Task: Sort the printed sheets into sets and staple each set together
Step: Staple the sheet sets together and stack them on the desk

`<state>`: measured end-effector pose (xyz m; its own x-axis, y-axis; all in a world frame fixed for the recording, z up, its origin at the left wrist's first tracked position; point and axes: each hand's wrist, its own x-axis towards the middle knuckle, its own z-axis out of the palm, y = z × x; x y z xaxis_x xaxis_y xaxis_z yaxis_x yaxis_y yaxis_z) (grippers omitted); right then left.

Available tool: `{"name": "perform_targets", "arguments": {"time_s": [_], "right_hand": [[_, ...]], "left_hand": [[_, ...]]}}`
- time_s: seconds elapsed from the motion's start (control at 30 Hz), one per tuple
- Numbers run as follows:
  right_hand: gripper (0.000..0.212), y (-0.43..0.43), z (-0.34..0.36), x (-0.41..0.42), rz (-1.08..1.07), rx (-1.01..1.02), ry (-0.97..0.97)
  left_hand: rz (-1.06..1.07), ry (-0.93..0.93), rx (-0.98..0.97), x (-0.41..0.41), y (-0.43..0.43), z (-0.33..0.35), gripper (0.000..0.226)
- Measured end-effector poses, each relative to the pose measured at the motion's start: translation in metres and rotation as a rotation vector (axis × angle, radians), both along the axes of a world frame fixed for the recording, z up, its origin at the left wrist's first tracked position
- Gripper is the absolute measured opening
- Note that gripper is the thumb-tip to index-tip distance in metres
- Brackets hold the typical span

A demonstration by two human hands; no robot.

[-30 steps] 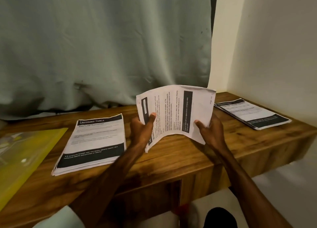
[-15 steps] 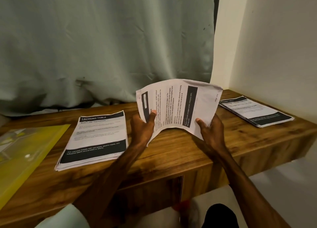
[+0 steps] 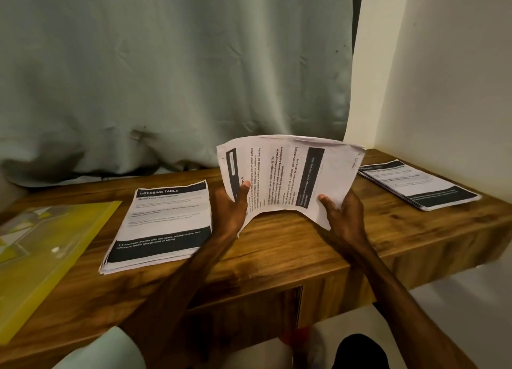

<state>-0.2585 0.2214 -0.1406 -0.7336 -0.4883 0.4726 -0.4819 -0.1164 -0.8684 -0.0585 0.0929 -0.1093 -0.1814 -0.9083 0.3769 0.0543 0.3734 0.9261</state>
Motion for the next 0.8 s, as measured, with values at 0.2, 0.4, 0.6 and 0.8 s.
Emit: {"name": "perform_targets", "arguments": {"time_s": [0.2, 0.4, 0.6, 0.8], "right_hand": [[0.044, 0.000, 0.002, 0.001, 0.033, 0.046, 0.028], [0.043, 0.002, -0.004, -0.002, 0.035, 0.089, 0.013], [0.045, 0.007, 0.025, -0.020, 0.234, 0.219, -0.022], [0.031, 0.014, 0.054, -0.032, 0.477, 0.152, -0.462]], "left_hand": [[0.008, 0.000, -0.009, 0.005, -0.005, -0.002, 0.033], [-0.078, -0.094, -0.005, 0.007, -0.002, -0.004, 0.033], [-0.264, -0.268, 0.034, 0.021, -0.034, 0.025, 0.035], [-0.445, -0.419, 0.156, 0.049, -0.070, 0.066, 0.034]]}}
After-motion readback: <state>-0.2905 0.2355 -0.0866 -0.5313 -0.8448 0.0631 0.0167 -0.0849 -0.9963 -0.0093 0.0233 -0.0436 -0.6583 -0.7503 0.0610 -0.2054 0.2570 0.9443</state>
